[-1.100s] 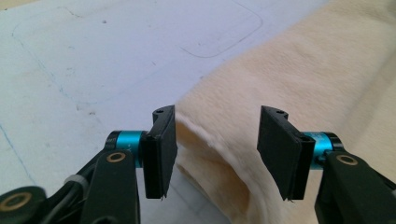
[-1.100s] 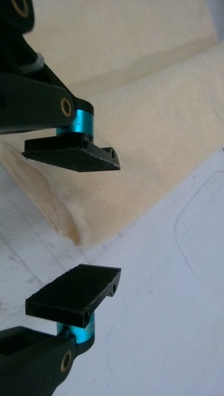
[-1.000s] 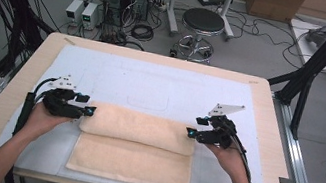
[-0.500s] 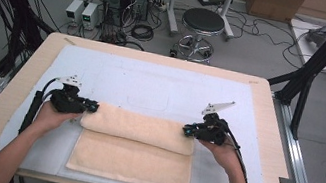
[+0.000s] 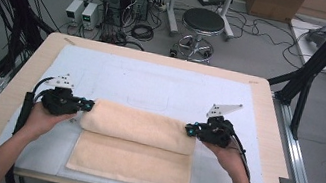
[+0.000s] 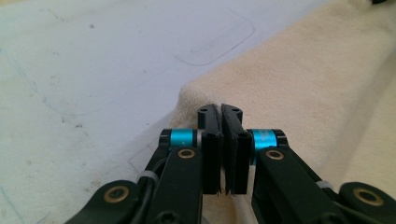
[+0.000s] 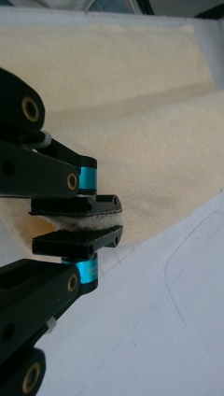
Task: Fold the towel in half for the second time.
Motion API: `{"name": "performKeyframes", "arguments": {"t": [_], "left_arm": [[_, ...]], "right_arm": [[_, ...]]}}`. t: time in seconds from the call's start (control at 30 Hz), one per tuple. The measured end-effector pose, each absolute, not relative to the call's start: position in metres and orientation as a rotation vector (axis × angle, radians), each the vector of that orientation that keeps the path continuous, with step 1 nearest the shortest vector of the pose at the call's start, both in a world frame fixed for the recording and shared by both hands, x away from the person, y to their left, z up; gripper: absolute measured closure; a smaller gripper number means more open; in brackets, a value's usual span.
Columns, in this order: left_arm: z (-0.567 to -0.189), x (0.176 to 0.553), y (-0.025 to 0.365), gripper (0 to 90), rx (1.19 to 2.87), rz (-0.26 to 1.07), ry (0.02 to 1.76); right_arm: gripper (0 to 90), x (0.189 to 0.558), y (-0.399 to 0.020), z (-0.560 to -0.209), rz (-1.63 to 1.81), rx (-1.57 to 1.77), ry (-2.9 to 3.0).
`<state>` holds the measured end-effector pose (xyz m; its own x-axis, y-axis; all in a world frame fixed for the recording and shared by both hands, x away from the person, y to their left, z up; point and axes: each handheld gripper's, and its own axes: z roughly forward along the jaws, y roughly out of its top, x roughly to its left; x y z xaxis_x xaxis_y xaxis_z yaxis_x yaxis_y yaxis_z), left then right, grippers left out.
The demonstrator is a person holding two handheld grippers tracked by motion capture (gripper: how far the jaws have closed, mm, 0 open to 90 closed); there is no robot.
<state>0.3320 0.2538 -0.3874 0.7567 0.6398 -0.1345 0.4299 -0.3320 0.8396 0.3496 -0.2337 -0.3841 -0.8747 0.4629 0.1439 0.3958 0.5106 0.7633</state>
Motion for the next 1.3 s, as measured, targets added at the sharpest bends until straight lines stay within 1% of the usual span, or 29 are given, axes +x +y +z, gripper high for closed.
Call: {"name": "performKeyframes", "arguments": {"t": [0.17,0.23,0.27,0.3,0.33,0.4,0.5,0.57,0.77,0.83,0.93,1.03,1.1,1.17,1.27,1.3], "left_arm": [[-0.380,0.293,0.263,86.1,1.956,0.311,0.731],[-0.383,0.274,0.268,85.9,1.958,0.291,0.701],[-0.385,0.264,0.270,85.3,1.964,0.286,0.682],[-0.386,0.254,0.273,83.7,1.971,0.274,0.663],[-0.387,0.246,0.276,80.0,1.968,0.264,0.646],[-0.386,0.233,0.281,70.8,1.963,0.262,0.612],[-0.384,0.232,0.284,66.1,1.982,0.277,0.610],[-0.385,0.238,0.281,62.2,1.992,0.278,0.619],[-0.397,0.259,0.260,50.4,2.055,0.259,0.633],[-0.401,0.260,0.253,51.1,2.076,0.230,0.614],[-0.409,0.259,0.244,56.0,2.130,0.178,0.578],[-0.417,0.257,0.238,57.3,2.195,0.150,0.559],[-0.423,0.255,0.236,60.8,2.233,0.150,0.550],[-0.428,0.252,0.235,66.9,2.249,0.153,0.548],[-0.427,0.248,0.234,79.6,2.248,0.182,0.546],[-0.425,0.248,0.234,81.6,2.245,0.186,0.548]], "right_arm": [[82.7,0.321,-0.237,-0.367,1.340,0.679,2.628],[82.1,0.305,-0.238,-0.362,1.357,0.643,2.631],[80.1,0.296,-0.238,-0.361,1.371,0.612,2.628],[76.2,0.287,-0.239,-0.359,1.388,0.590,2.629],[73.4,0.279,-0.241,-0.359,1.404,0.566,2.632],[70.7,0.266,-0.246,-0.358,1.416,0.548,2.635],[67.8,0.260,-0.251,-0.357,1.444,0.575,2.615],[64.0,0.265,-0.250,-0.358,1.433,0.587,2.608],[57.7,0.278,-0.232,-0.373,1.339,0.576,2.676],[57.5,0.278,-0.226,-0.381,1.313,0.541,2.704],[57.4,0.277,-0.219,-0.394,1.274,0.540,2.754],[56.8,0.273,-0.213,-0.406,1.218,0.505,2.788],[57.8,0.272,-0.210,-0.414,1.182,0.512,2.813],[62.9,0.270,-0.207,-0.420,1.138,0.492,2.813],[79.2,0.266,-0.203,-0.425,1.125,0.484,2.820],[81.7,0.266,-0.202,-0.424,1.126,0.469,2.818]]}}
